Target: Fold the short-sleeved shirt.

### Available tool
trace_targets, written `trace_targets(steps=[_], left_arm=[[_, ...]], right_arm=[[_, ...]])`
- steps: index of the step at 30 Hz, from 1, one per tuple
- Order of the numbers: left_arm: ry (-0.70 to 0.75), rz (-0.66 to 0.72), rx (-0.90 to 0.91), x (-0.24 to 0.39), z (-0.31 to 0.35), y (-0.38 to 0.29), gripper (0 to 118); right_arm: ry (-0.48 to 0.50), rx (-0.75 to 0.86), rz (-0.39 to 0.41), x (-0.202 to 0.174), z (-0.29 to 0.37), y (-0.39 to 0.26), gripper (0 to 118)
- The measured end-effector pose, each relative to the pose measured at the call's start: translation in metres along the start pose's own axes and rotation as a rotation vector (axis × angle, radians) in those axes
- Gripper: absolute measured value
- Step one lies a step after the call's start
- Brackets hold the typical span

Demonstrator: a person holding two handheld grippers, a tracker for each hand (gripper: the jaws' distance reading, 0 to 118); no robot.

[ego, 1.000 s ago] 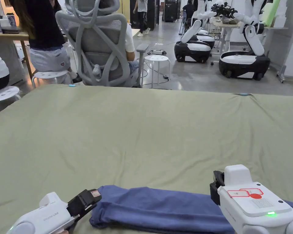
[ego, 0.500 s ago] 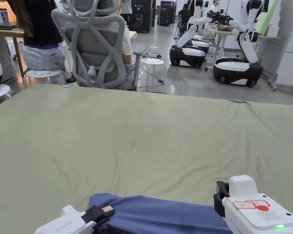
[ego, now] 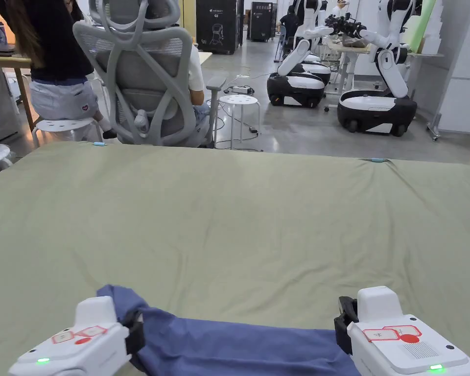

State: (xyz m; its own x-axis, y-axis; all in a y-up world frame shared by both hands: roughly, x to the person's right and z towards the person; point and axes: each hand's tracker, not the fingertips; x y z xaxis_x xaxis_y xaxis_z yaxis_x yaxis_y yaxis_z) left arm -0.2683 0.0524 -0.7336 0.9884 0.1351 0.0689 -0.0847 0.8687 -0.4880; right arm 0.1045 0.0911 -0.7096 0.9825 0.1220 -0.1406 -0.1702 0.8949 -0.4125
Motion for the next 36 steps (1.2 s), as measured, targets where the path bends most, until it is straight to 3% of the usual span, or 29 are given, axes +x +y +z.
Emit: trace_targets(steps=[4, 7, 10, 13, 14, 16, 17, 18, 21, 23, 25, 27, 28, 33, 36], left_arm=[[-0.025, -0.397, -0.022, 0.092, -0.007, -0.002, 7], [-0.029, -0.6, -0.081, 0.152, -0.026, -0.023, 7], [-0.025, -0.714, -0.22, 0.192, -0.056, -0.049, 6], [0.008, -0.652, -0.257, 0.196, -0.069, -0.06, 11], [0.011, -0.611, -0.241, 0.191, -0.069, -0.058, 22], [-0.045, -0.539, -0.221, 0.187, -0.058, -0.045, 84], [-0.084, -0.497, -0.223, 0.186, -0.051, -0.034, 103], [-0.122, -0.442, -0.212, 0.184, -0.043, -0.023, 104], [-0.246, -0.209, -0.122, 0.161, -0.018, 0.009, 101], [-0.229, -0.078, -0.13, 0.142, -0.011, 0.023, 98], [-0.22, 0.063, -0.124, 0.121, -0.015, 0.027, 75], [-0.22, 0.162, -0.174, 0.107, -0.025, 0.024, 29], [-0.2, 0.182, -0.191, 0.104, -0.03, 0.02, 18], [-0.255, 0.229, -0.28, 0.108, -0.05, -0.005, 0], [-0.262, 0.211, -0.345, 0.122, -0.062, -0.019, 0]], right_arm=[[-0.002, 0.004, -0.008, 0.012, 0.006, -0.002, 0], [-0.004, 0.004, -0.027, 0.026, 0.011, -0.007, 0], [-0.008, -0.008, -0.049, 0.04, 0.014, -0.015, 0], [-0.007, -0.019, -0.057, 0.055, 0.017, -0.02, 0], [-0.004, -0.027, -0.064, 0.06, 0.017, -0.022, 0], [0.005, -0.033, -0.071, 0.067, 0.017, -0.024, 0], [0.008, -0.037, -0.071, 0.069, 0.016, -0.025, 0], [0.012, -0.04, -0.072, 0.07, 0.015, -0.026, 0], [0.034, -0.035, -0.087, 0.072, 0.013, -0.026, 0], [0.043, -0.026, -0.097, 0.072, 0.014, -0.025, 0], [0.05, -0.023, -0.109, 0.073, 0.013, -0.025, 0], [0.054, -0.023, -0.124, 0.074, 0.012, -0.026, 0], [0.056, -0.025, -0.13, 0.074, 0.011, -0.026, 0], [0.052, -0.026, -0.148, 0.077, 0.011, -0.029, 0], [0.045, -0.03, -0.153, 0.078, 0.012, -0.03, 0]])
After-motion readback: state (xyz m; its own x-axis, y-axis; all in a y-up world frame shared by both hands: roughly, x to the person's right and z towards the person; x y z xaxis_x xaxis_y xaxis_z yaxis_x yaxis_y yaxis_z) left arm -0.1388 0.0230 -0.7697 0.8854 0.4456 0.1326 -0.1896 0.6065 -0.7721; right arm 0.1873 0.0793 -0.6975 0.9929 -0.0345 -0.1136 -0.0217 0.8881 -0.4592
